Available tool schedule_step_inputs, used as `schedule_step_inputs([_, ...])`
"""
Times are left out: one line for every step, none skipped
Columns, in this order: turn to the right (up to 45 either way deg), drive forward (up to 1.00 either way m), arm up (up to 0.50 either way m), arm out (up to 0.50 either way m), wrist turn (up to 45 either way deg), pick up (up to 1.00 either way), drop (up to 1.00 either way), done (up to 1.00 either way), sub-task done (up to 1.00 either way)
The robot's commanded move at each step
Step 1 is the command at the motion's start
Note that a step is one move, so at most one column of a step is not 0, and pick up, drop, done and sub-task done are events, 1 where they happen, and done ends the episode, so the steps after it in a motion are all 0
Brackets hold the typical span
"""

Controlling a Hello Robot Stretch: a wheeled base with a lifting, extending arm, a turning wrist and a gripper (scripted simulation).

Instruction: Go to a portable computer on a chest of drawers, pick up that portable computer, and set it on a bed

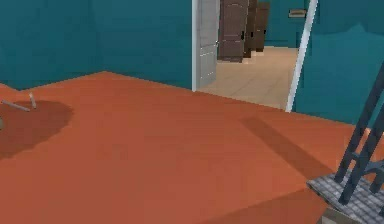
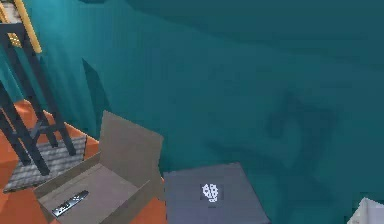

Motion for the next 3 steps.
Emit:
schedule_step_inputs([-12.0, 0.0, 0.0, 0.0, 0.0, 0.0, 0.0, 0.0, 0.0])
schedule_step_inputs([0.0, 0.3, 0.0, 0.0, 0.0, 0.0, 0.0, 0.0, 0.0])
schedule_step_inputs([-21.0, 0.0, 0.0, 0.0, 0.0, 0.0, 0.0, 0.0, 0.0])
